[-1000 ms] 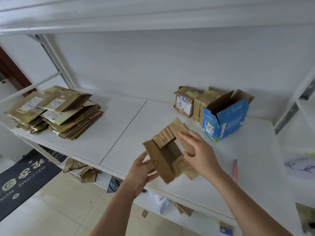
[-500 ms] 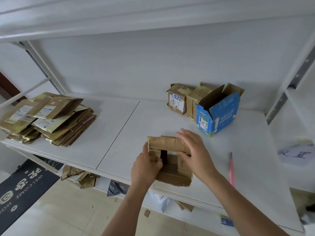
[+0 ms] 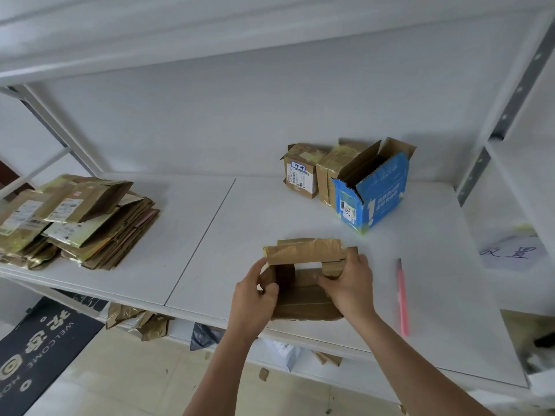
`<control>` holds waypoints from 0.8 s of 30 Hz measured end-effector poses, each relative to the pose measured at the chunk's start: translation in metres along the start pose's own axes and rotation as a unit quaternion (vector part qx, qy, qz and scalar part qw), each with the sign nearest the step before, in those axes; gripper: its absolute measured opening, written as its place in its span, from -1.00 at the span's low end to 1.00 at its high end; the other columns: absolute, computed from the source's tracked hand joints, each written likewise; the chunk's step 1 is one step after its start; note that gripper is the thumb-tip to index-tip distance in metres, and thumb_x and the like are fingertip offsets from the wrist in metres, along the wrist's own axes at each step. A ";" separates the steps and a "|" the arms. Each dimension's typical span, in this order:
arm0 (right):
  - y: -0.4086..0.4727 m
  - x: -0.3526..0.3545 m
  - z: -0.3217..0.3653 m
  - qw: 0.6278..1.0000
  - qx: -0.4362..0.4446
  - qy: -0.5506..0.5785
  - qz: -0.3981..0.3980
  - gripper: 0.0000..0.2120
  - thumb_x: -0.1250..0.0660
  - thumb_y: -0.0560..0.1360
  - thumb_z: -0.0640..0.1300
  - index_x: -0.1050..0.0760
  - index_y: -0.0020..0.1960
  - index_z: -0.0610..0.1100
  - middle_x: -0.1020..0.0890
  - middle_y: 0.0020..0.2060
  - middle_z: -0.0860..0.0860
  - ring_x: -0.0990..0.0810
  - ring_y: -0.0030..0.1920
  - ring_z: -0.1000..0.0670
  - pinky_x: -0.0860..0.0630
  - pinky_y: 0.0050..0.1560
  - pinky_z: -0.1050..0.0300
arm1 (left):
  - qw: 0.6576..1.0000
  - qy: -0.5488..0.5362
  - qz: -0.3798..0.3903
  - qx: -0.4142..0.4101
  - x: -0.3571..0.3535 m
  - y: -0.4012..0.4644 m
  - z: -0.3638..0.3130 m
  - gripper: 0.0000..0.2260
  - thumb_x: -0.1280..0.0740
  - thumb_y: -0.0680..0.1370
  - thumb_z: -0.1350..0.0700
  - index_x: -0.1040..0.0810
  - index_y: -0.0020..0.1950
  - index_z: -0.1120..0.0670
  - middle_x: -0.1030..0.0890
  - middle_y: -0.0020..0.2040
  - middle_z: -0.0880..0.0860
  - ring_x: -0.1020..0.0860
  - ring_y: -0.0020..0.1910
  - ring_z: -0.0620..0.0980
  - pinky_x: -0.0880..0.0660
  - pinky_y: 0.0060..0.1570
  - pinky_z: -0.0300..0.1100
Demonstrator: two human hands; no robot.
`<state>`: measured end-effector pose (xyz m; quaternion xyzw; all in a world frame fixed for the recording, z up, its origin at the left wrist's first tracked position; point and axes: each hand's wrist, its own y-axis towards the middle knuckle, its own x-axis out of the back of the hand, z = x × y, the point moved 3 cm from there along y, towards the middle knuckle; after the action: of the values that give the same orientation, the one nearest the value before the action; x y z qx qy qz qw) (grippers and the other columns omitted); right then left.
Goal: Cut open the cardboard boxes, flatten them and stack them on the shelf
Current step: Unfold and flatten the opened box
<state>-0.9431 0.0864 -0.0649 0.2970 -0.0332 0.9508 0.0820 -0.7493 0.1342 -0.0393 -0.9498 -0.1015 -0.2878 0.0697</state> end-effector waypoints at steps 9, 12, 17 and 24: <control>-0.004 0.018 0.010 0.940 0.146 -0.002 0.309 -0.44 -0.37 0.46 -0.26 -0.40 0.40 0.09 -0.28 0.31 0.19 -0.28 0.30 0.32 -0.25 0.18 0.55 | 0.896 -0.411 -0.008 0.170 0.030 0.002 0.033 -0.53 -0.08 0.52 0.49 -0.62 0.16 0.08 -0.68 -0.03 0.19 -0.65 -0.06 0.21 -0.62 -0.07 0.19; -0.010 0.013 0.000 0.911 0.146 -0.076 0.377 -0.40 -0.29 0.48 -0.32 -0.39 0.45 0.08 -0.05 0.53 0.20 0.00 0.53 0.08 -0.20 0.46 0.16 | 0.851 -0.467 0.054 0.233 0.025 -0.003 0.050 -0.53 -0.03 0.40 0.46 -0.60 0.12 0.18 -0.65 -0.04 0.26 -0.62 -0.11 0.21 -0.61 -0.15 0.14; -0.032 -0.017 -0.032 0.862 0.111 -0.173 0.463 -0.47 -0.28 0.50 -0.13 -0.39 0.45 0.13 0.01 0.59 0.18 0.09 0.57 0.06 0.06 0.50 0.17 | 0.861 -0.380 0.056 0.334 0.015 -0.017 0.080 -0.74 -0.25 0.46 0.24 -0.57 0.09 0.31 -0.63 0.04 0.36 -0.60 0.01 0.38 -0.63 -0.15 0.12; -0.028 -0.046 -0.039 0.927 0.198 -0.234 0.215 -0.64 -0.19 0.59 0.04 -0.39 0.37 0.10 -0.34 0.27 0.11 -0.28 0.35 0.00 -0.17 0.39 0.10 | 0.948 0.288 0.011 0.135 -0.007 -0.002 0.068 -0.72 -0.34 0.55 0.15 -0.41 0.24 0.05 -0.43 0.25 0.06 -0.43 0.24 0.08 -0.46 0.24 0.01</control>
<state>-0.9228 0.1119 -0.1232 0.5071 0.0742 0.8363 -0.1949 -0.7192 0.1484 -0.0986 -0.8094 -0.1043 -0.5317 0.2264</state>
